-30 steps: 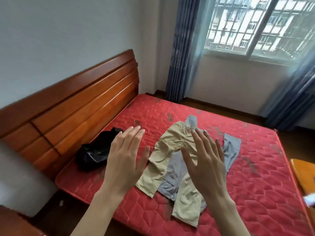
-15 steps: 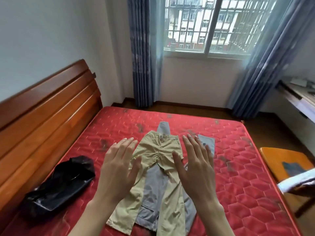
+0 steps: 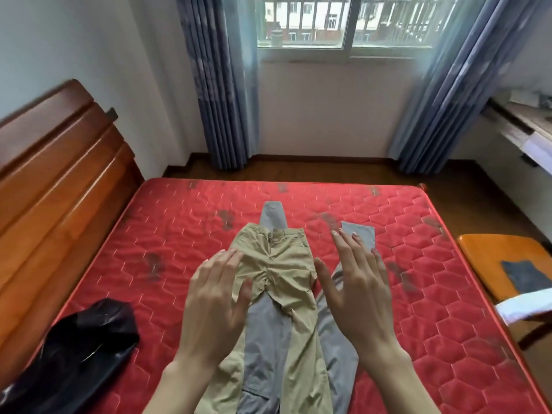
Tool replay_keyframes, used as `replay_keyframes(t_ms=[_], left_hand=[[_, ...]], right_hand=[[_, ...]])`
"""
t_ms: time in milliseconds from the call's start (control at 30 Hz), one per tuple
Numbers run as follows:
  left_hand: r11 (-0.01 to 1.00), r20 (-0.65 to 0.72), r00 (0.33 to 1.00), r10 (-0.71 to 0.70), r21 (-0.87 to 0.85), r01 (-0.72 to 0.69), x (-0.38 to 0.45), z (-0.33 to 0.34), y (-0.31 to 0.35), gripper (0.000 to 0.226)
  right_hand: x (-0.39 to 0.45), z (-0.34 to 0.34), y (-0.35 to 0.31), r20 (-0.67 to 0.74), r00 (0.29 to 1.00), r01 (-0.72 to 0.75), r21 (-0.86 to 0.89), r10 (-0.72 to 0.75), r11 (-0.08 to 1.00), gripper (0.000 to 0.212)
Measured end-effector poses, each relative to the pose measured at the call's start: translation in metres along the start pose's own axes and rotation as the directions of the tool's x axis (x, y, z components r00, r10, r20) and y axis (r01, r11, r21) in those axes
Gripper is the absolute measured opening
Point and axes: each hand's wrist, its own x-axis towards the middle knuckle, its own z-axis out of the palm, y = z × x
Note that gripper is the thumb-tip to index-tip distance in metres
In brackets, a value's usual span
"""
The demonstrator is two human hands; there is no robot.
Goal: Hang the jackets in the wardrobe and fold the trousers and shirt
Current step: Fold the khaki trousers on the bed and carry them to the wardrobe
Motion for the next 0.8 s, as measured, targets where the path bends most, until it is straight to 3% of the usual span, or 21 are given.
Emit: replay_keyframes(t_ms=[300, 567, 800], left_hand=[[0.996, 0.099, 0.994, -0.046, -0.066, 0.053, 0.074, 0.105, -0.093, 0.055], [0.997, 0.114, 0.991, -0.072, 0.011, 0.072, 0.103, 0.275, -0.192, 0.052], [0.994, 0.174, 0.979, -0.105, 0.041, 0.1, 0.088, 0.42, -0.26, 0.046]], right_hand=[[0.053, 0.124, 0.032, 0.02, 0.992, -0.124, 0.005, 0.123, 0.992, 0.062], [0.084, 0.298, 0.106, 0.017, 0.986, -0.166, 0.03, 0.165, 0.986, 0.064], [0.069, 0.443, 0.184, 0.156, 0.961, -0.233, 0.006, 0.23, 0.972, 0.065]])
